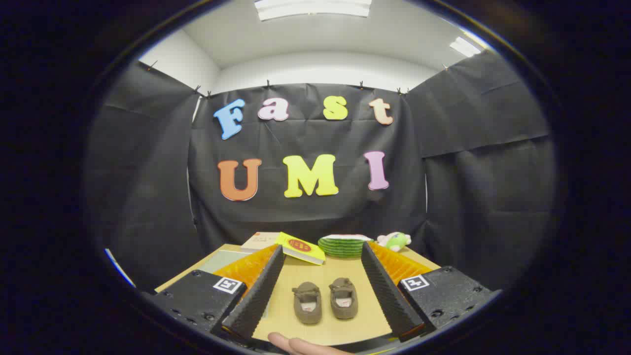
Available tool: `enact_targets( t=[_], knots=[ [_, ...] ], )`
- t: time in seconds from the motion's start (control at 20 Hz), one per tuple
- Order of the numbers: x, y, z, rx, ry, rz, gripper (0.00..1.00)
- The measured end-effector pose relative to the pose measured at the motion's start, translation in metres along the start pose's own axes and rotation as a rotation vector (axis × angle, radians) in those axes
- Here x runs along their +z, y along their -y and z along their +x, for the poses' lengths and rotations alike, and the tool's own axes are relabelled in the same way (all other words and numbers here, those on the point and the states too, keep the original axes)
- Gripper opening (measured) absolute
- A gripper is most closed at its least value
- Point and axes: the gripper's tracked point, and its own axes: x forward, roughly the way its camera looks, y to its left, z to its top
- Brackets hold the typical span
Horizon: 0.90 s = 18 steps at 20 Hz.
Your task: Open the storage box then place both shoes into the box .Put the left shoe in first, then the right shoe, with the right side of both shoes facing outward in a uniform manner.
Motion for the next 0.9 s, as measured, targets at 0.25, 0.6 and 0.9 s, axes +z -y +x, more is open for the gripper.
enact_targets(
  t=[0.25, 0.6, 0.9],
  knots=[
    [-0.009, 0.005, 0.003, -0.013, -0.029, 0.002, 1.0],
    [-0.015, 0.011, 0.009, -0.015, -0.048, 0.005, 1.0],
    [-0.03, 0.019, 0.024, -0.012, -0.064, -0.002, 1.0]
  ],
)
